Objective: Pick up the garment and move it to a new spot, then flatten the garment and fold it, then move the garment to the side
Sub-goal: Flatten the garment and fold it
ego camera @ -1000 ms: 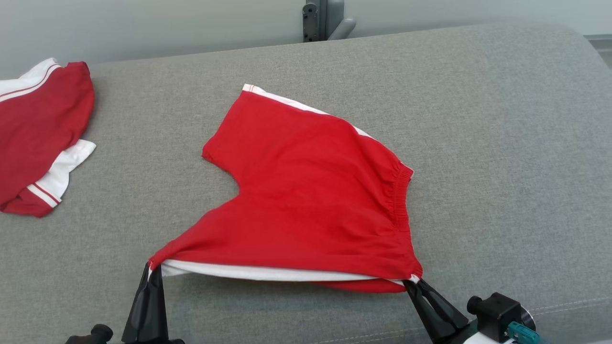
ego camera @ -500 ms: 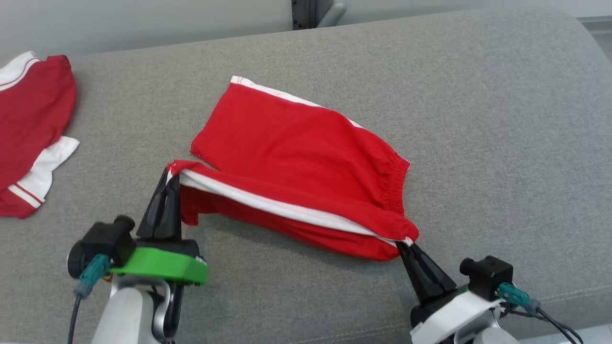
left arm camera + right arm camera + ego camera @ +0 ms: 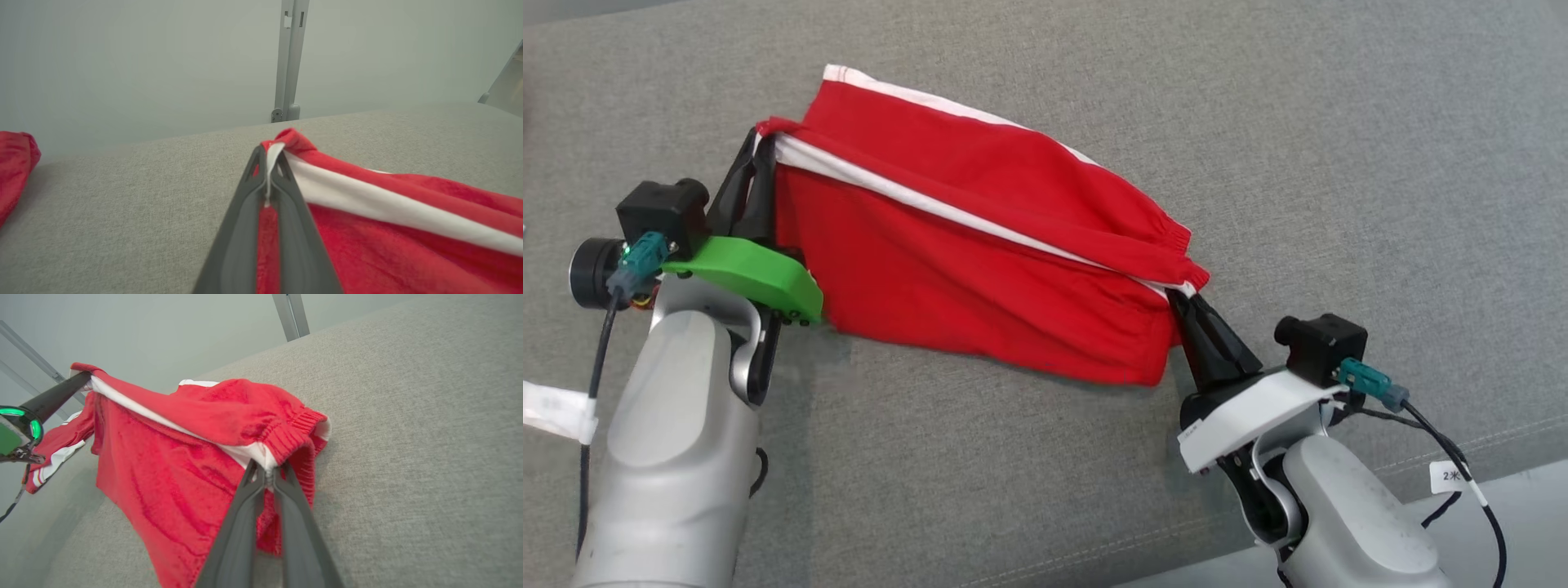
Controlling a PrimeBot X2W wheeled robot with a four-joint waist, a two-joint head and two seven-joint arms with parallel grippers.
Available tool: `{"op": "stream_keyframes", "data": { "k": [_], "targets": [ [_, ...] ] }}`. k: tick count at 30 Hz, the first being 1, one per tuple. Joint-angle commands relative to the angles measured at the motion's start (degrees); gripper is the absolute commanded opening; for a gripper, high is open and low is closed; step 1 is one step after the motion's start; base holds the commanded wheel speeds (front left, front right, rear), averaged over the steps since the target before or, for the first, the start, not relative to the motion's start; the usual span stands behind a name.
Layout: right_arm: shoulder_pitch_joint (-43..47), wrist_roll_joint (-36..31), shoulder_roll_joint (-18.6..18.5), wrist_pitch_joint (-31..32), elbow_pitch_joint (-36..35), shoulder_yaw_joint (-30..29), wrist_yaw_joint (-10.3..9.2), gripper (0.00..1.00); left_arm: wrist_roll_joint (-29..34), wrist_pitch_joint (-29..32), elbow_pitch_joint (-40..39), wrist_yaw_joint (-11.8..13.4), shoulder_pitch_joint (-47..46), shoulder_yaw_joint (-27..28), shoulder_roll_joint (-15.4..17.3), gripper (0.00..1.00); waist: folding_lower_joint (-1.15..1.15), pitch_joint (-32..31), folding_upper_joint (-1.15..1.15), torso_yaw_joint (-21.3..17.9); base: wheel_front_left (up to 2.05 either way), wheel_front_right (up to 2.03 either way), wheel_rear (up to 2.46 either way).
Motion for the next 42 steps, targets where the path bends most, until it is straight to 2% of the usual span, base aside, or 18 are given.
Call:
{"op": "stream_keyframes", "data": {
  "k": [1,8,20,21,22,23,24,25,26,27,42],
  "targets": [
    [-0.8,0.4,0.1,-0.2,0.5,-0.2,-0.08,0.0,0.3,0.0,1.1,0.0,-1.7,0.0,0.8,0.0,0.0,3.0,0.54,-2.5,0.0,0.0,0.0],
    [-5.5,2.6,0.6,-0.2,2.6,-0.3,-0.09,0.0,1.1,0.0,11.1,0.1,-10.6,-2.0,1.9,0.0,0.0,5.4,0.54,-3.9,0.0,0.0,0.0],
    [-10.7,6.3,0.5,-0.2,5.2,1.8,-0.09,0.0,2.2,0.0,21.8,1.2,-20.0,-3.7,1.5,0.0,0.0,7.6,0.54,-5.0,0.0,0.0,0.0],
    [-10.9,6.5,0.5,-0.2,5.3,1.7,-0.09,0.0,2.2,0.0,22.5,1.4,-20.4,-3.7,1.5,0.05,0.0,7.7,0.54,-5.1,0.0,0.0,0.0],
    [-11.1,6.7,0.5,-0.2,5.3,1.5,-0.09,0.0,2.2,0.0,22.5,1.7,-21.0,-3.7,1.5,0.35,0.0,7.9,0.54,-5.1,0.0,0.0,0.0],
    [-11.3,6.8,0.5,-0.2,5.2,1.4,-0.09,0.0,2.1,0.0,22.5,1.8,-21.3,-3.6,1.5,0.82,0.0,8.0,0.54,-5.1,0.0,0.0,0.0],
    [-11.4,7.0,0.5,-0.2,5.1,1.3,-0.09,0.18,1.9,0.0,22.4,2.0,-21.3,-3.4,1.4,1.0,0.0,8.1,0.54,-5.1,0.0,0.0,0.0],
    [-11.5,7.1,0.5,-0.2,4.8,1.2,-0.09,0.4,1.5,0.0,22.2,2.0,-21.3,-3.2,1.2,1.0,0.0,8.1,0.54,-5.1,0.0,0.0,0.0],
    [-11.6,7.2,0.6,-0.2,4.4,1.2,-0.09,0.84,1.3,0.0,22.0,2.0,-21.2,-3.0,0.9,1.0,0.0,8.1,0.54,-5.0,0.0,0.0,0.0],
    [-11.4,7.2,0.6,-0.2,4.2,1.2,-0.08,1.0,1.2,0.0,21.8,1.9,-20.9,-2.9,0.7,1.0,0.0,8.0,0.54,-4.8,0.0,0.0,0.0],
    [-5.9,0.3,0.6,-0.2,-0.9,-4.6,-0.08,1.0,-1.6,0.0,17.3,0.6,-12.1,-1.5,0.1,1.0,0.0,3.8,0.54,-1.5,0.0,0.0,0.0]
  ]
}}
